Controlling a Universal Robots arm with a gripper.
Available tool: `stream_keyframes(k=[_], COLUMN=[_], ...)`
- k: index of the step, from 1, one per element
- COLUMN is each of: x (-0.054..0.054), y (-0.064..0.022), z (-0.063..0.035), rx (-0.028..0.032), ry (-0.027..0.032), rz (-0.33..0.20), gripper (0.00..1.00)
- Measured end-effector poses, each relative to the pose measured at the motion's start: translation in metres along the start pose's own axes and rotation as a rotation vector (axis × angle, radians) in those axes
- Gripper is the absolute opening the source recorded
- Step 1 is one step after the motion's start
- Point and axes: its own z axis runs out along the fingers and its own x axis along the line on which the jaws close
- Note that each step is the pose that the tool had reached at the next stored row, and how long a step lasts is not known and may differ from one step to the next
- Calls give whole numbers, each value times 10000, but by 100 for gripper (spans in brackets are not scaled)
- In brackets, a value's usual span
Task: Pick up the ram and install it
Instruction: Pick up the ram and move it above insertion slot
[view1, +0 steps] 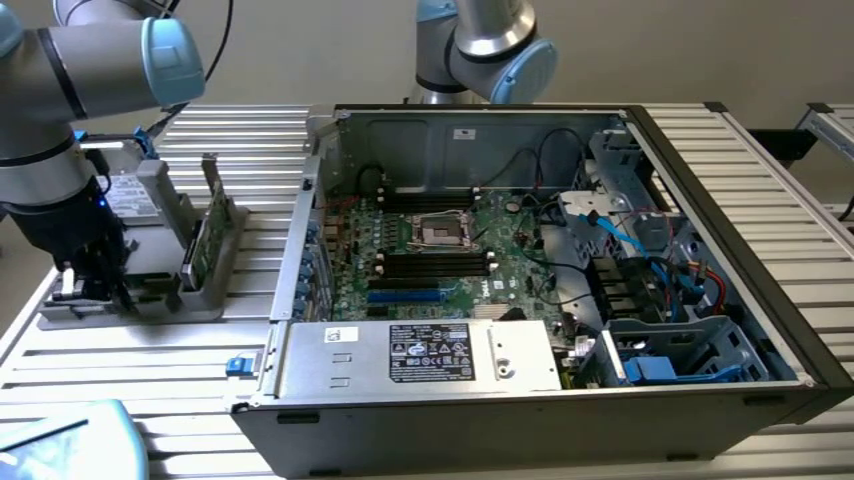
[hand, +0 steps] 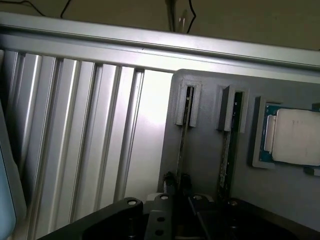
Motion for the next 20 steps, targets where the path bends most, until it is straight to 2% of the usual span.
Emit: stream_keyframes(k=[9,20], x=[0,1], y=[0,-12], z=[2,2], rx=[-6,-12], ry=[45,46], rz=[3,2], gripper=[14,14])
